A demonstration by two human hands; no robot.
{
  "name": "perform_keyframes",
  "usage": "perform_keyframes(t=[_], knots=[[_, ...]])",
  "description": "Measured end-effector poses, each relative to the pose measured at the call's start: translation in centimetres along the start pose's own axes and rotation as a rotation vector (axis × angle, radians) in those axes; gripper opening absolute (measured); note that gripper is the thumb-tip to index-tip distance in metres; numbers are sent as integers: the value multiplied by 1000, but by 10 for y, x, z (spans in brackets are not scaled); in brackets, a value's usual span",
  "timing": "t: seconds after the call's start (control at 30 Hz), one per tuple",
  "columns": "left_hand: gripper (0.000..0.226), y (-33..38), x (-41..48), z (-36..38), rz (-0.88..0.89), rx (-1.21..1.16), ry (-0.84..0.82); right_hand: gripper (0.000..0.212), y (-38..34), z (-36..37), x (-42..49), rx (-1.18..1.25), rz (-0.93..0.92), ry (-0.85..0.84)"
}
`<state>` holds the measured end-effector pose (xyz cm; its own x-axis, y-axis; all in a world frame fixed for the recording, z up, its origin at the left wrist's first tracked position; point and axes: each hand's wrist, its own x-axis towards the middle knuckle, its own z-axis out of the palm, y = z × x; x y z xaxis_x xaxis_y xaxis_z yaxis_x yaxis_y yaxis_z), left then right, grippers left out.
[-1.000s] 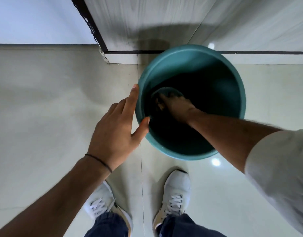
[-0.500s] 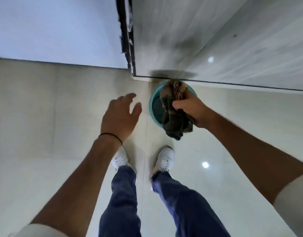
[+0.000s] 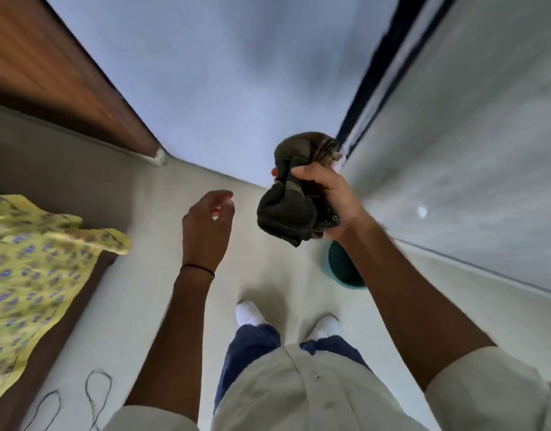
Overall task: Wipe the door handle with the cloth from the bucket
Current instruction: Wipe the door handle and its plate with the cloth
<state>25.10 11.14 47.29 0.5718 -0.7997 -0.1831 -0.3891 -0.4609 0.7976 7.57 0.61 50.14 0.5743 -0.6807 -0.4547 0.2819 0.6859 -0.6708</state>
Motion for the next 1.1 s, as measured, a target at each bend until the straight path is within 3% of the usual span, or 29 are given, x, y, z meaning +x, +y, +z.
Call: perform_keyframes(t=[0.2, 0.4, 0.47, 0.87, 1.1], knots=[[20, -6, 44, -102, 24, -38, 126, 29, -22, 93, 33, -162, -81, -35], [21, -14, 104, -176, 51, -16, 239, 18, -13, 178, 95, -902, -272, 227], [21, -12, 135, -196, 61, -39, 274, 15, -14, 201, 121, -1031, -300, 256], [24, -9, 356, -298, 144, 51, 266, 19, -57, 338, 313, -913, -460, 271], [23, -18, 464, -341, 184, 17, 282, 7, -81, 405, 377, -975, -551, 351]])
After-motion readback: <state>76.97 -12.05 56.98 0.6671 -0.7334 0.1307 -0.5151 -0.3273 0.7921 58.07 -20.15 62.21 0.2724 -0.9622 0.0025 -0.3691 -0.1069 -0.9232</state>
